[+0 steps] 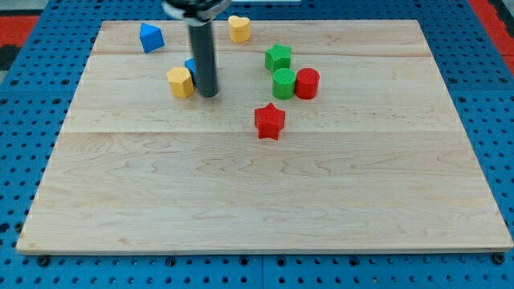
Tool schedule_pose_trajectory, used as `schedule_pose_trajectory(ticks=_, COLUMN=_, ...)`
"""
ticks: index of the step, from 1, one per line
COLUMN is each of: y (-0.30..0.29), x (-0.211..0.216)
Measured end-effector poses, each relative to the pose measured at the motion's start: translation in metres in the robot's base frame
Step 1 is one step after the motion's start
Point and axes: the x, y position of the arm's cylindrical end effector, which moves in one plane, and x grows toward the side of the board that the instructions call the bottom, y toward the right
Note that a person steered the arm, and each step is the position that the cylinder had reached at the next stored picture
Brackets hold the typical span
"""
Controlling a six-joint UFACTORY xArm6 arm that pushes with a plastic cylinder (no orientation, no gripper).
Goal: Move the red star to the bottom of the red circle
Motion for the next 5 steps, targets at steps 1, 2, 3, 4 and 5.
schedule_pose_trajectory(ticks=1, y=0.042, x=0.043)
schedule_pose_trajectory(ticks=2, y=0.111, x=0.061)
schedule_pose_trajectory(ticks=3, y=0.149, x=0.047)
schedule_pose_trajectory(ticks=4, y=0.209, x=0.027)
schedule_pose_trajectory(ticks=5, y=0.231, x=0.027)
